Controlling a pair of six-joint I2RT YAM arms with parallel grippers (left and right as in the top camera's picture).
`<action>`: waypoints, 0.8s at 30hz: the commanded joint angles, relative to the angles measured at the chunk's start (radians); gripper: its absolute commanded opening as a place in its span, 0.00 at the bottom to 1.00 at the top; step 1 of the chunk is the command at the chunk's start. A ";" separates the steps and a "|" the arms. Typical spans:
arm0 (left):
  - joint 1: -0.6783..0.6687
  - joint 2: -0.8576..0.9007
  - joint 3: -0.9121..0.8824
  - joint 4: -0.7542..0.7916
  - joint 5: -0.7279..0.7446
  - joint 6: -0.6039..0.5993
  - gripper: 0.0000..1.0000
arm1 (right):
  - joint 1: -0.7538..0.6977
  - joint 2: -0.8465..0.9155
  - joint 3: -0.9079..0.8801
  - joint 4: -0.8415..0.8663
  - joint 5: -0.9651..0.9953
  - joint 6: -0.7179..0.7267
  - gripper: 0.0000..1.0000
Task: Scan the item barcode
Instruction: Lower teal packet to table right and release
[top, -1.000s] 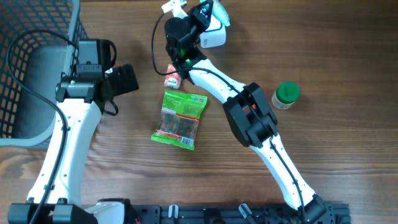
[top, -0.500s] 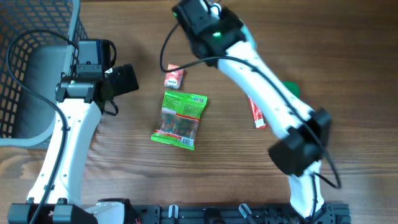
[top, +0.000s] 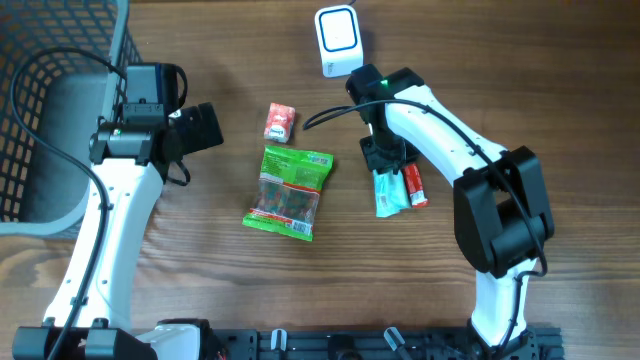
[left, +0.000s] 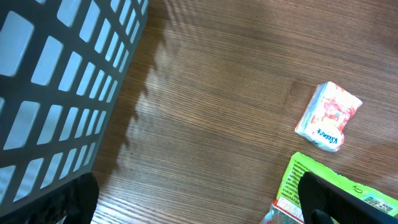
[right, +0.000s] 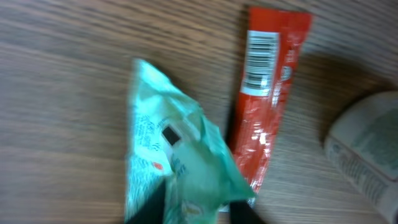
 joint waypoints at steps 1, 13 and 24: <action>0.005 -0.003 0.006 0.003 -0.006 0.009 1.00 | -0.001 -0.004 0.003 0.004 0.097 0.047 0.72; 0.005 -0.003 0.006 0.003 -0.006 0.009 1.00 | 0.000 -0.015 0.024 -0.014 -0.332 0.041 0.20; 0.005 -0.003 0.006 0.003 -0.006 0.009 1.00 | 0.000 -0.015 -0.171 0.149 -0.108 0.071 0.04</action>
